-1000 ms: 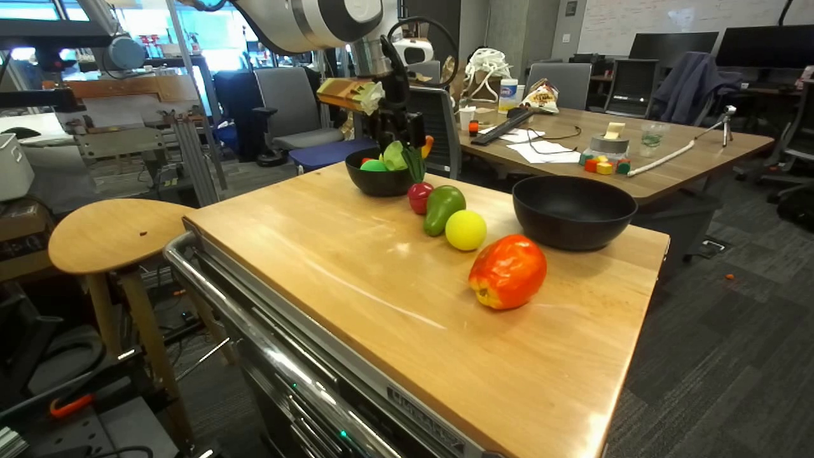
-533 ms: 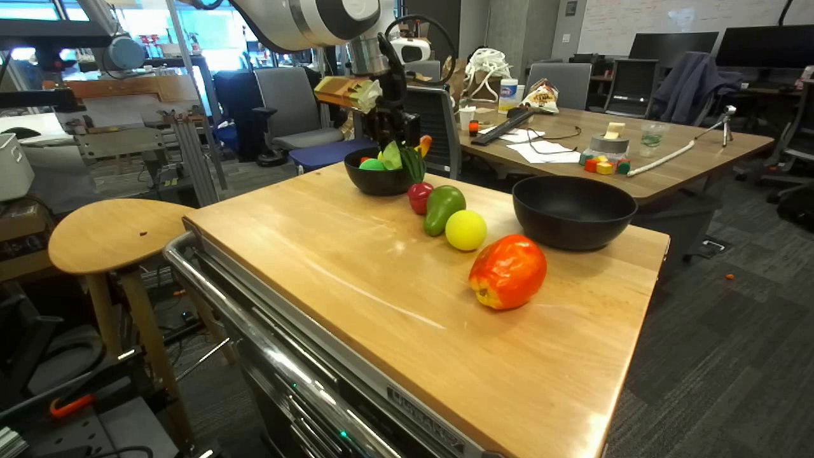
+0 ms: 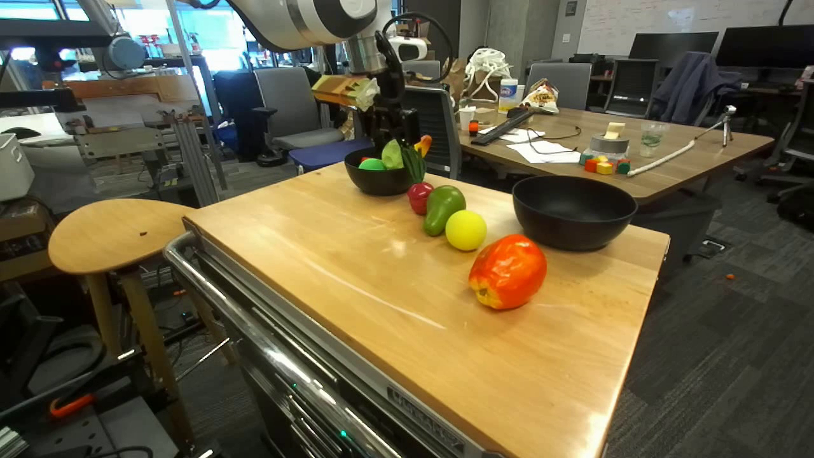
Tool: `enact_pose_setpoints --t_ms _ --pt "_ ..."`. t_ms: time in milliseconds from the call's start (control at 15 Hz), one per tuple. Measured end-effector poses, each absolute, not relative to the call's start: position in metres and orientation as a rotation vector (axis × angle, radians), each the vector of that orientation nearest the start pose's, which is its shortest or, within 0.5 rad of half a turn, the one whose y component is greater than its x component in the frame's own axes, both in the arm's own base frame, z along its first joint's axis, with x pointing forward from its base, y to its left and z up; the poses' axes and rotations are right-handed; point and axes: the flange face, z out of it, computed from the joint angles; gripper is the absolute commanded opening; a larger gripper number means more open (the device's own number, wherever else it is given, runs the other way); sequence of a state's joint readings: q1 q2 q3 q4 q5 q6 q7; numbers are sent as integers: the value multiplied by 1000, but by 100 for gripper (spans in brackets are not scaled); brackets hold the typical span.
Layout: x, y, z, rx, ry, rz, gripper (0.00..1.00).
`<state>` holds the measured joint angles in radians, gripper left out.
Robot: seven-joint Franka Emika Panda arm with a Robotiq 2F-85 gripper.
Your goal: Take the fruits and vegetables out of the bowls and put them on the table
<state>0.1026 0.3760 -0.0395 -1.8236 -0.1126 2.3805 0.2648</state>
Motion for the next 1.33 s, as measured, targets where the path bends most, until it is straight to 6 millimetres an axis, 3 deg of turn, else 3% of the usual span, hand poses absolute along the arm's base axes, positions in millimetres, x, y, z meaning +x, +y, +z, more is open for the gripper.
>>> enact_pose_setpoints --t_ms 67,200,400,600,867,1067,1333 --pt "656 43 348 -3188 195 -312 70" --pt "656 44 349 -3188 193 -312 74" --pt "657 45 349 -3187 190 -315 49" --pt "657 46 350 -3186 188 -318 31" --pt "657 49 357 -3181 179 -339 21" --pt "651 63 377 -3161 123 -428 16" --pt "611 101 411 -3118 -39 -512 5"
